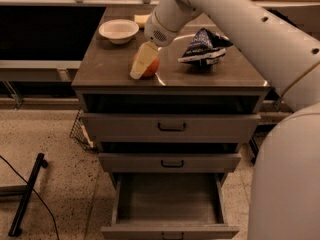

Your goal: Place apple into bottom drawer

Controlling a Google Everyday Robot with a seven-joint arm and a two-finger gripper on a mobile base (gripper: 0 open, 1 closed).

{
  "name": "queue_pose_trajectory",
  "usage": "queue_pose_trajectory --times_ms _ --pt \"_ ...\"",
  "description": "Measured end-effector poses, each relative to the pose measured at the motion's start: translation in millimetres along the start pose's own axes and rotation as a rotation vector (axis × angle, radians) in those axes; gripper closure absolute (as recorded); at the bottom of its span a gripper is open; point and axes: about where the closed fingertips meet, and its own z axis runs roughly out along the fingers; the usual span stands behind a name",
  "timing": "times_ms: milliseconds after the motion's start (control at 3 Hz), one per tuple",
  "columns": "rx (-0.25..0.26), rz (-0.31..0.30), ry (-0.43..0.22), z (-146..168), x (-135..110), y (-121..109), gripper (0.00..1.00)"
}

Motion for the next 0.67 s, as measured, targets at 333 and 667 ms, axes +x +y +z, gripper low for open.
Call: queue_pose_trajectory --times_ms 333,667 --pt "0.002 0.008 0.025 1.4 4.8 -2.0 0.0" --pt "-0.001 0.02 0.047 2.5 13.3 -4.6 0.0"
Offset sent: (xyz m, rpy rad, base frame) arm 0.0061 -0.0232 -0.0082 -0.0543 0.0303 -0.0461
